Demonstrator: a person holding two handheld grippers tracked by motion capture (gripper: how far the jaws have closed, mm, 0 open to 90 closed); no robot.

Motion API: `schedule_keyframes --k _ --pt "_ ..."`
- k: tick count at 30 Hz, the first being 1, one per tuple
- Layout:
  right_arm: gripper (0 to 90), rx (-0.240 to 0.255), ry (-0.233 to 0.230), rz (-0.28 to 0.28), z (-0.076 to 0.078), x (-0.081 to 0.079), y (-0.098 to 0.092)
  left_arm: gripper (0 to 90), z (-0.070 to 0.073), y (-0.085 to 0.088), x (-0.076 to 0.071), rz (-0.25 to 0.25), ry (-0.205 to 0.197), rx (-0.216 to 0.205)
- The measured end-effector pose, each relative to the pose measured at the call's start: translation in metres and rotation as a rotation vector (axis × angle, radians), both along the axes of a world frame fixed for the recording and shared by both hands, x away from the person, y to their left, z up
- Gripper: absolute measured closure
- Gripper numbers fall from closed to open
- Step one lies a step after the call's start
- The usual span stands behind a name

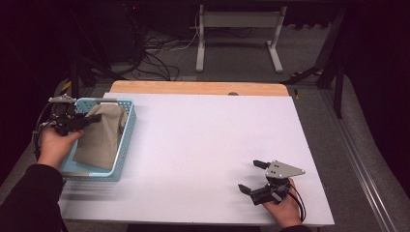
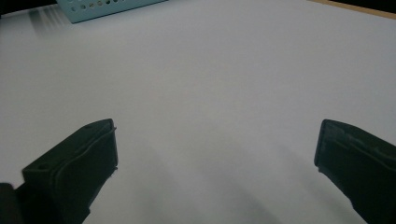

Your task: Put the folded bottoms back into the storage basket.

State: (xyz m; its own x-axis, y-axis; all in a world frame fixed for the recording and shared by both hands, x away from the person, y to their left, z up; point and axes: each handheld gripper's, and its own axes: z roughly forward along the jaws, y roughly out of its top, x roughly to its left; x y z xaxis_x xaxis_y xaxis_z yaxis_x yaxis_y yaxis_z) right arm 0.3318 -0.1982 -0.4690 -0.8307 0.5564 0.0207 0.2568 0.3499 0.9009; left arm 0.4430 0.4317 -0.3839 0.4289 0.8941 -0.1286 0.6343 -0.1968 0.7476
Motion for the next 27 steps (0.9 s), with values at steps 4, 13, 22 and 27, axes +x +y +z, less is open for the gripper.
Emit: schedule_keyframes --k 4,13,22,27 --pt "0.1 0.000 0.003 -0.001 0.000 0.000 0.000 70.0 -0.005 -0.003 0.007 -0.008 -0.015 0.044" --pt "0.1 0.007 0.004 0.001 0.000 0.000 -0.001 34.5 -0.015 0.002 0.015 0.112 -0.054 0.187" --pt "0.1 0.005 0.005 0.002 0.000 0.000 0.000 29.9 -0.001 0.005 -0.004 0.076 -0.044 0.185" --pt "0.1 0.004 0.005 0.002 0.000 0.000 0.000 38.4 0.004 0.005 -0.015 0.021 -0.016 0.169"
